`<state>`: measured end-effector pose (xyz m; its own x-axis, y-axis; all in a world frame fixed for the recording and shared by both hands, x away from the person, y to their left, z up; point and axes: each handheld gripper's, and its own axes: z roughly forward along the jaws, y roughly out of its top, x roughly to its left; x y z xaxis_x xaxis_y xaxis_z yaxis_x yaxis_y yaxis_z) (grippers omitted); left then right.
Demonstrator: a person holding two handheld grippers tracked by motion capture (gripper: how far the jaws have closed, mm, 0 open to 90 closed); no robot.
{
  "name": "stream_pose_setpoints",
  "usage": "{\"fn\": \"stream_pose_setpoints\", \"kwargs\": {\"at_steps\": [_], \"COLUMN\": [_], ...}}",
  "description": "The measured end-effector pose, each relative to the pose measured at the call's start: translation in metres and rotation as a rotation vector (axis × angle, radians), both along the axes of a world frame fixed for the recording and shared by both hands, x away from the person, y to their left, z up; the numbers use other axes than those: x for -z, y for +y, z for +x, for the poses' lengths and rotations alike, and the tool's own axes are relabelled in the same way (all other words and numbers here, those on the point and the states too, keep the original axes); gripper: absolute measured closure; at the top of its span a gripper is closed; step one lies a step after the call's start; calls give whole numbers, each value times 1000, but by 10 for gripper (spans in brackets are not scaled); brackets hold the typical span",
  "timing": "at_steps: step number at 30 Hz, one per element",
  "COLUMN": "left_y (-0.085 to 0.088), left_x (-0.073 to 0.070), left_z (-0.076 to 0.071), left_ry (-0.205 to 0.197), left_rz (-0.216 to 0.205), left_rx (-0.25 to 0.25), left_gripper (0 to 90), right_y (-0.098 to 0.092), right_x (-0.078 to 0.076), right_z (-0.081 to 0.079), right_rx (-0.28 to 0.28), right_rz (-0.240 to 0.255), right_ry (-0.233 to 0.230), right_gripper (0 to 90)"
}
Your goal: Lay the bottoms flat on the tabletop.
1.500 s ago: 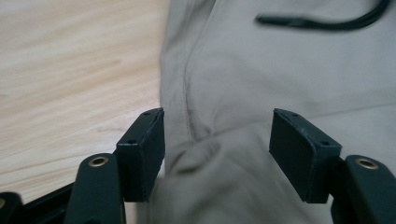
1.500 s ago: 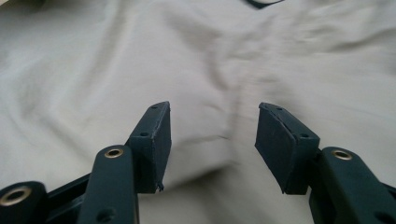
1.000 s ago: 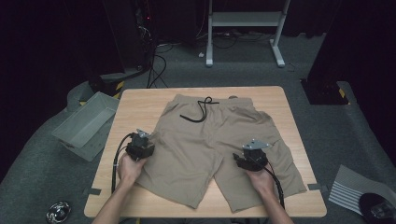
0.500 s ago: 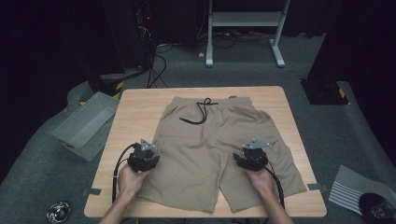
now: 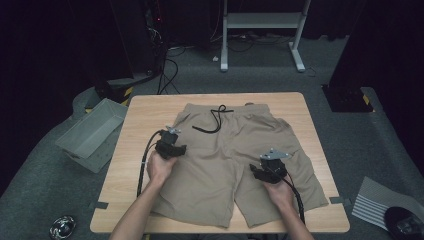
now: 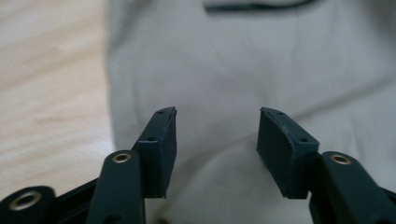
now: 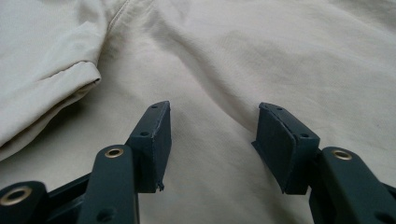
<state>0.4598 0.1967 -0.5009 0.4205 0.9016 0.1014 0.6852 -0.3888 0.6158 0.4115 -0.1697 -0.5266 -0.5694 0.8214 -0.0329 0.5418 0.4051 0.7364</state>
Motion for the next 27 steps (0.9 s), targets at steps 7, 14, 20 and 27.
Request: {"fn": "stream_pose_setpoints", "kwargs": {"at_steps": [7, 14, 20, 27], "left_y": [6, 14, 23, 21], "left_x": [8, 10, 5, -5], "left_z": [-24, 15, 37, -22], "left_ry": [-4, 5, 15, -69], "left_rz": [41, -5, 49, 14], "left_rx": [42, -51, -158, -24], "left_gripper": [428, 372, 386, 442], "right_y": [0, 6, 24, 29], "right_x": [0, 0, 0, 0], "right_z": [1, 7, 27, 30], "right_rx": [-3, 3, 21, 36], "right_rz": [3, 5, 5, 7], "right_ry": [1, 4, 4, 6], "right_gripper": [451, 443, 437, 431]}}
